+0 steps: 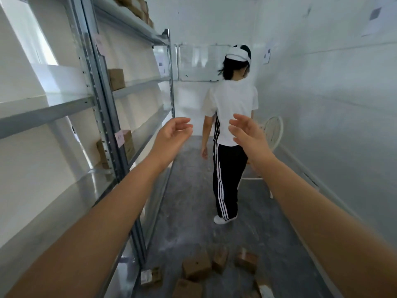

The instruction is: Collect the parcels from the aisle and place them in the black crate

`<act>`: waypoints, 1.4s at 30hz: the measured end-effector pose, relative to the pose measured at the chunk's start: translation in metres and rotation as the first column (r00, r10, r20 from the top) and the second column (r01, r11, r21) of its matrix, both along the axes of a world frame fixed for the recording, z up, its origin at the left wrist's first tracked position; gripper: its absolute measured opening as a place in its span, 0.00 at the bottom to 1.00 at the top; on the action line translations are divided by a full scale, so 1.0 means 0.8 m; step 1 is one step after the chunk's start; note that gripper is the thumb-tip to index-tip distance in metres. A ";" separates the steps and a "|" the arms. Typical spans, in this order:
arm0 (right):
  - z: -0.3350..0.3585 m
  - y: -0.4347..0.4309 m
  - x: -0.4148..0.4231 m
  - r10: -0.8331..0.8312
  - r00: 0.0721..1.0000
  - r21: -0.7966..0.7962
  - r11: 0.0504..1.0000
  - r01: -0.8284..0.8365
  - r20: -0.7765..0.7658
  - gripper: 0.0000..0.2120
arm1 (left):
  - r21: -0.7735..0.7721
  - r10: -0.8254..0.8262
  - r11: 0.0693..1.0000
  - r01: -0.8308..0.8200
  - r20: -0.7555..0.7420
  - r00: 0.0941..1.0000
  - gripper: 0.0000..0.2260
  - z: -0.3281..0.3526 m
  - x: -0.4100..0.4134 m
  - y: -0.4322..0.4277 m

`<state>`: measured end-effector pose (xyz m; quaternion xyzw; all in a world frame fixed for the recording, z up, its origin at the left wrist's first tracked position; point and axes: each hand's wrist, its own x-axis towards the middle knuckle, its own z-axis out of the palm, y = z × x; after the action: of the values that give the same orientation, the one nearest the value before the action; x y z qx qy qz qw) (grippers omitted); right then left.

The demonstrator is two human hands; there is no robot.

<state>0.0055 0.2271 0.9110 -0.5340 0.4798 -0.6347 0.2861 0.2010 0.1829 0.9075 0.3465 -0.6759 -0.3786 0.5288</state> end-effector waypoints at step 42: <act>-0.673 -0.475 -0.038 -0.181 0.983 0.728 0.669 0.146 -0.031 0.16 | 0.736 -0.060 0.672 -0.076 0.157 0.986 0.11 -0.644 -0.057 -0.505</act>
<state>-0.0252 -0.1530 0.3729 -0.3172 0.7315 -0.4268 0.4267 0.1554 -0.2212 0.3927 0.5645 -0.5053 -0.5867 0.2860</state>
